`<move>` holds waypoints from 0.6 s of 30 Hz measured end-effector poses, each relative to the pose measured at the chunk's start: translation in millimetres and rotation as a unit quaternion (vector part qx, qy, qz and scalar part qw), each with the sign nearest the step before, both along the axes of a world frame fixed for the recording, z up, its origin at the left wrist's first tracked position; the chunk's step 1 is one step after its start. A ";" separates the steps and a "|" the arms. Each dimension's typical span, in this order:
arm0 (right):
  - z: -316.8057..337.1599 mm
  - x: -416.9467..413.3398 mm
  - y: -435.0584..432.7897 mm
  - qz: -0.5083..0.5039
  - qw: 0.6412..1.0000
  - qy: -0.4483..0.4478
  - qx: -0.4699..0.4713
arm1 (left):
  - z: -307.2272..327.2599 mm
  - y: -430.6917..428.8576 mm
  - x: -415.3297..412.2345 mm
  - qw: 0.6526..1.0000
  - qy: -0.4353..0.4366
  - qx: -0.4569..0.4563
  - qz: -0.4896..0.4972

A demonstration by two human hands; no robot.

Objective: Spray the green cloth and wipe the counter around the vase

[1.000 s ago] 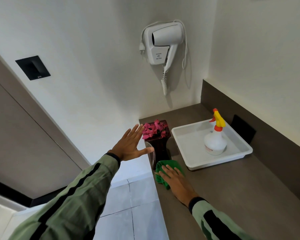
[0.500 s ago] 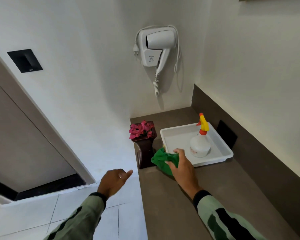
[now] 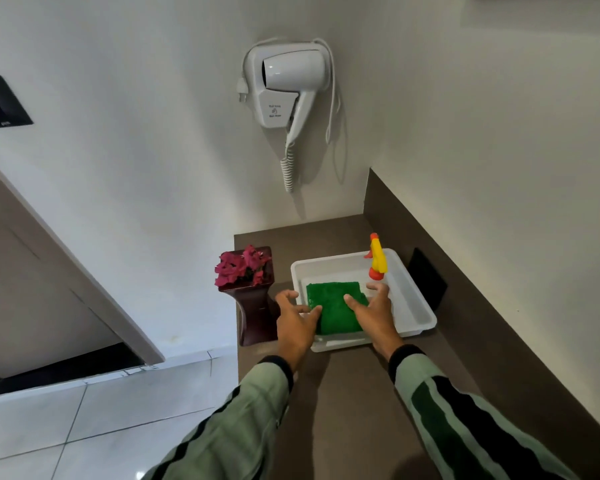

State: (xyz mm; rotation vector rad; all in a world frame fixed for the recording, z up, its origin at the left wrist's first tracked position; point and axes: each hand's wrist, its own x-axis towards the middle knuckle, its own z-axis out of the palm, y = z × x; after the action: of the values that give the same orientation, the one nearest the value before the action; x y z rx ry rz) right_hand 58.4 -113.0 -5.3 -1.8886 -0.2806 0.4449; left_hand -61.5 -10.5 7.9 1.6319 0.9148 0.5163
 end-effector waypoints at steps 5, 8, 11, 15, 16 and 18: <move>-17.7 1.3 4.0 0.100 0.971 -0.180 -0.123 | -17.3 3.6 19.6 0.977 0.133 0.158 -0.053; -23.4 4.7 8.0 0.152 0.935 -0.247 -0.206 | -22.5 7.9 29.0 0.925 0.229 0.258 -0.158; -27.2 4.0 11.0 0.212 0.840 -0.365 -0.341 | -28.1 12.0 32.9 0.818 0.351 0.384 -0.244; -34.5 5.4 5.8 0.245 0.794 -0.371 -0.415 | -32.6 15.5 32.8 0.731 0.420 0.461 -0.276; -34.2 6.2 5.8 0.258 0.798 -0.355 -0.412 | -32.5 16.8 31.8 0.726 0.428 0.454 -0.288; -29.5 6.8 7.6 0.269 0.813 -0.333 -0.396 | -30.8 17.8 30.8 0.726 0.434 0.438 -0.305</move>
State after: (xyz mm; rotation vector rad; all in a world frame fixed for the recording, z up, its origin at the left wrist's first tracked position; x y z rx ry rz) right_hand 65.2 -105.4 -34.8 -2.7521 -1.2901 0.2542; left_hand -30.7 7.3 -22.9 3.0219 0.6890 -0.4499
